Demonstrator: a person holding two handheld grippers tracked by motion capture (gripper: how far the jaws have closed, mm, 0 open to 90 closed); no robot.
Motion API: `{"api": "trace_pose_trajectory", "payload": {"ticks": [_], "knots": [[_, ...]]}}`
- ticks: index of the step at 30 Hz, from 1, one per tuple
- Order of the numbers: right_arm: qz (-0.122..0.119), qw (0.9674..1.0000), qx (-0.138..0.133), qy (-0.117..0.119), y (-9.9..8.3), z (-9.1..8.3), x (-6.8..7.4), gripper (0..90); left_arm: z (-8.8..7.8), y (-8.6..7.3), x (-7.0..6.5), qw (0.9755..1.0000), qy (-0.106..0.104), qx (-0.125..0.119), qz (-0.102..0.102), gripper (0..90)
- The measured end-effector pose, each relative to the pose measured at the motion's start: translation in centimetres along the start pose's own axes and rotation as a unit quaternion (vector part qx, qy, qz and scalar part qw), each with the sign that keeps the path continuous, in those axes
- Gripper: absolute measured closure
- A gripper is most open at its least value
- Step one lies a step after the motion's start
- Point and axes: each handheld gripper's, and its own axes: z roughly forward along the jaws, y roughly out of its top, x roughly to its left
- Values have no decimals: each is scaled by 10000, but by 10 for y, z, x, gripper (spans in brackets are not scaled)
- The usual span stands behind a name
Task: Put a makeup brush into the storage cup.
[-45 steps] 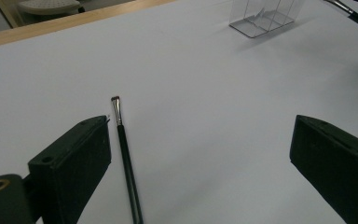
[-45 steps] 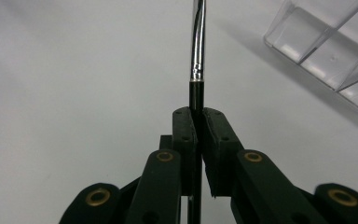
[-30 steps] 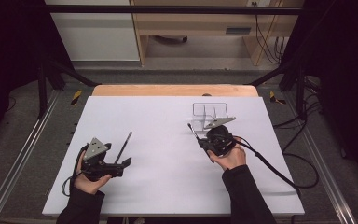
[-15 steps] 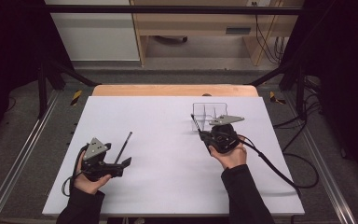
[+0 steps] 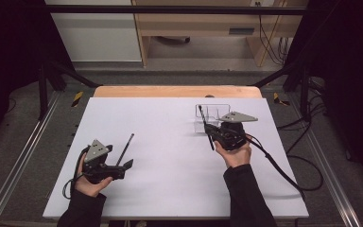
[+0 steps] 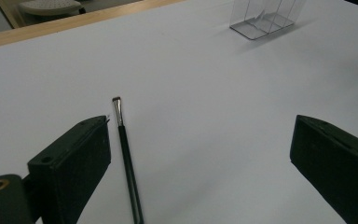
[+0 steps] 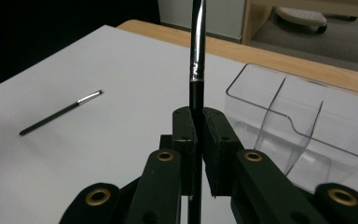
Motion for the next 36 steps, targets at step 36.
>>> {"api": "trace_pose_trajectory", "payload": {"ticks": [36], "knots": [[634, 9876, -1255, -700, 18, 4, -24, 844, 0, 0, 1, 10000, -13, -43, -69, 42]]}}
